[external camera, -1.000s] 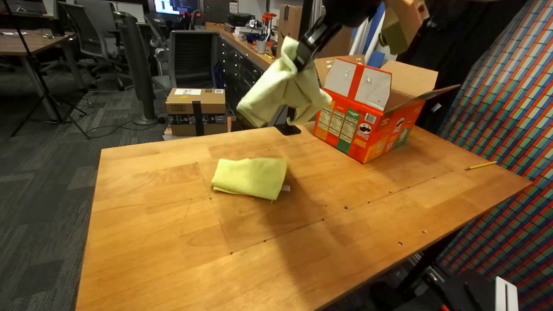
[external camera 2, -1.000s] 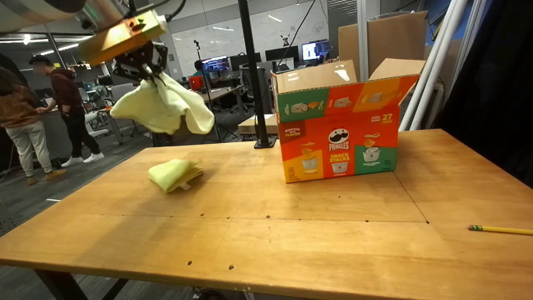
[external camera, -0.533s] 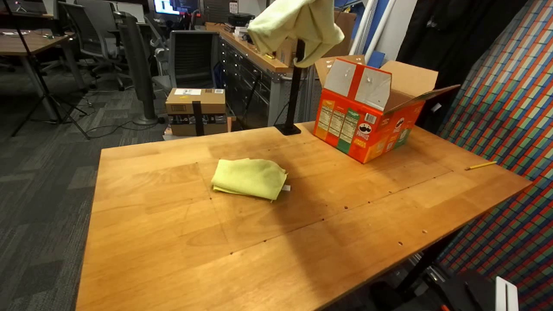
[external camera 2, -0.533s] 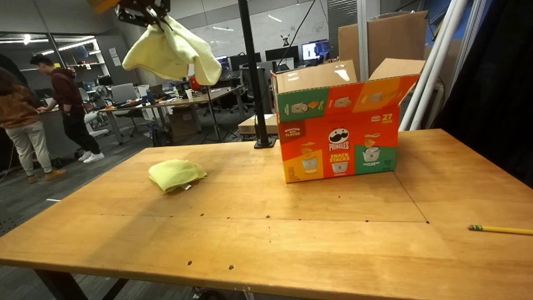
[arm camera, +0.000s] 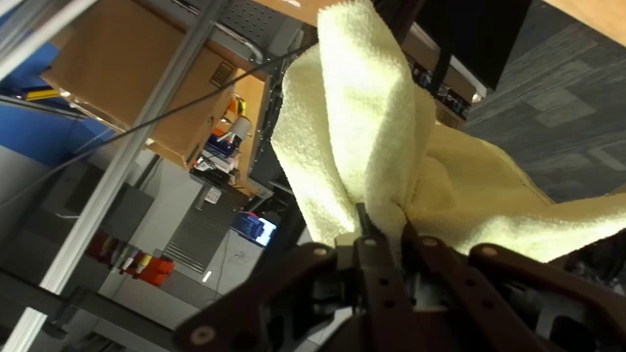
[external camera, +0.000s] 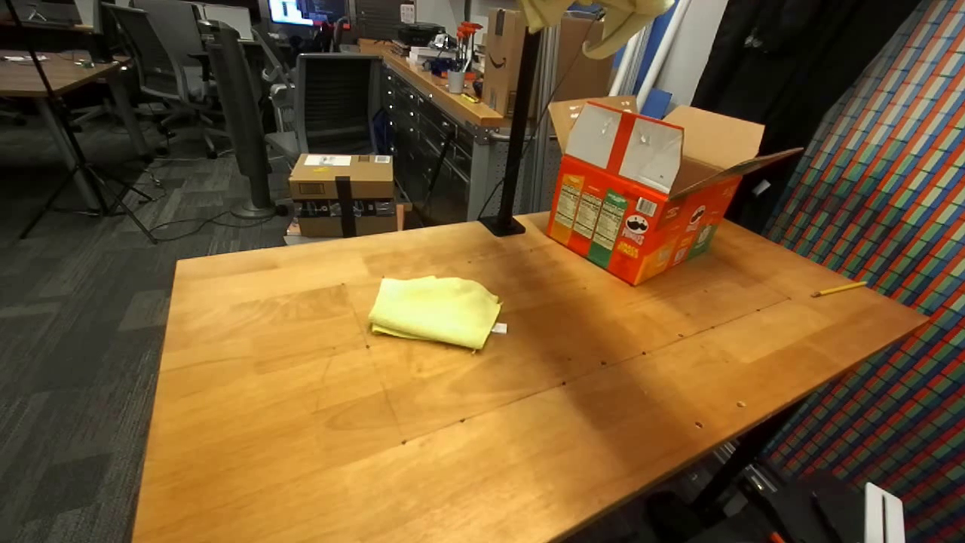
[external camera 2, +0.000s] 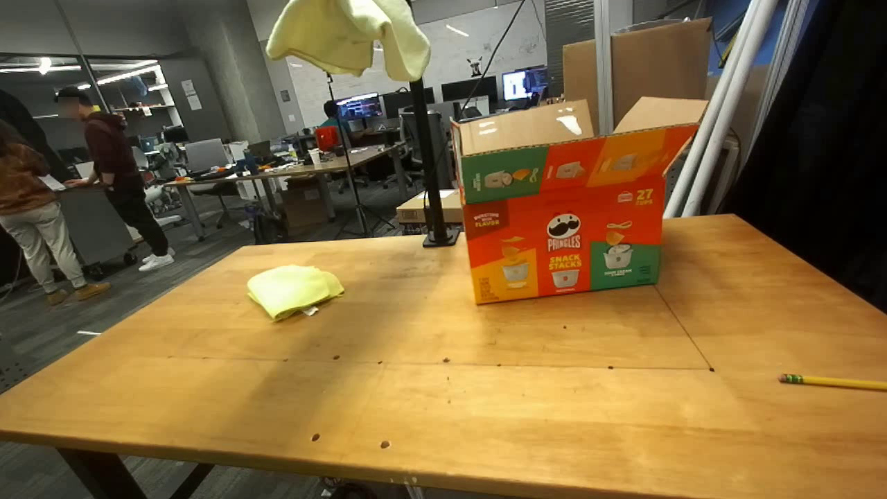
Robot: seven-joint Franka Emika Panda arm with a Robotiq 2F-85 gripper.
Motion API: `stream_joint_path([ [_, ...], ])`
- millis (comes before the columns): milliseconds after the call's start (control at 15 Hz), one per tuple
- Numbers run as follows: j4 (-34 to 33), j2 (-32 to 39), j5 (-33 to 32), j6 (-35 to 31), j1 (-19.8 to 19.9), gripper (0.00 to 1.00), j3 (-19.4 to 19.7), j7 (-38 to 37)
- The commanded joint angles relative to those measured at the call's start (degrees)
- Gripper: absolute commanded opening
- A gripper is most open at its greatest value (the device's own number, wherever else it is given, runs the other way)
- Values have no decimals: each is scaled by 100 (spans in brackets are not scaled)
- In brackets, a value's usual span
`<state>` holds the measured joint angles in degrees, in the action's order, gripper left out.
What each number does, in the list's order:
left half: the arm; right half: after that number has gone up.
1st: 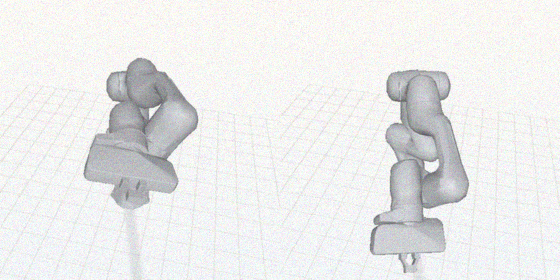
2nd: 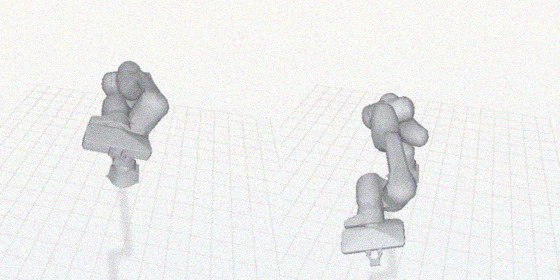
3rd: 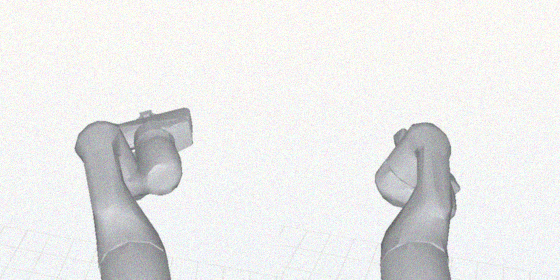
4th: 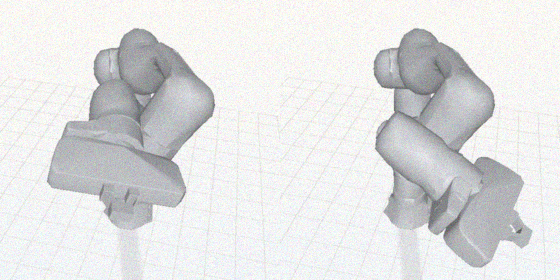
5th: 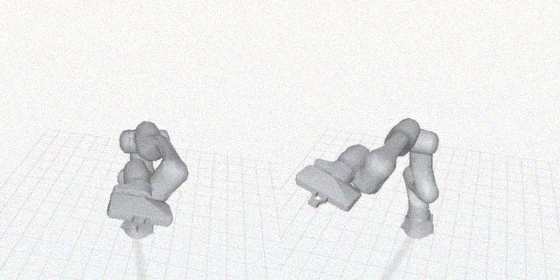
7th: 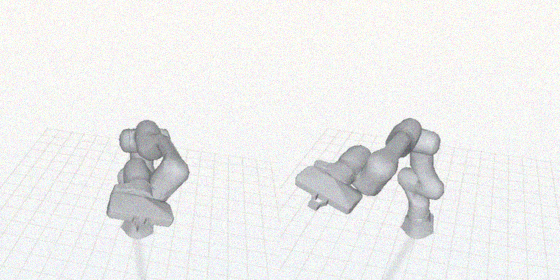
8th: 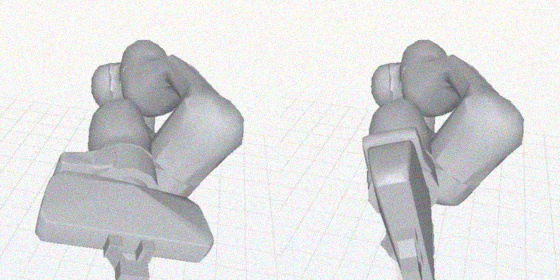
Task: Put the bedsheets into the box
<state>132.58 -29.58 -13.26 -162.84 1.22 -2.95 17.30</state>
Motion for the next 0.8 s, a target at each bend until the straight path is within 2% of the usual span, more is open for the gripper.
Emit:
stream_joint_path([
  [0,18,-147,-273,-131,388,0,123,-307],
  [400,539,-311,-291,-173,975,0,577,-478],
  [667,887,-152,-305,-221,1245,1,693,-536],
  [733,959,-94,-300,-233,1289,25,675,-581],
])
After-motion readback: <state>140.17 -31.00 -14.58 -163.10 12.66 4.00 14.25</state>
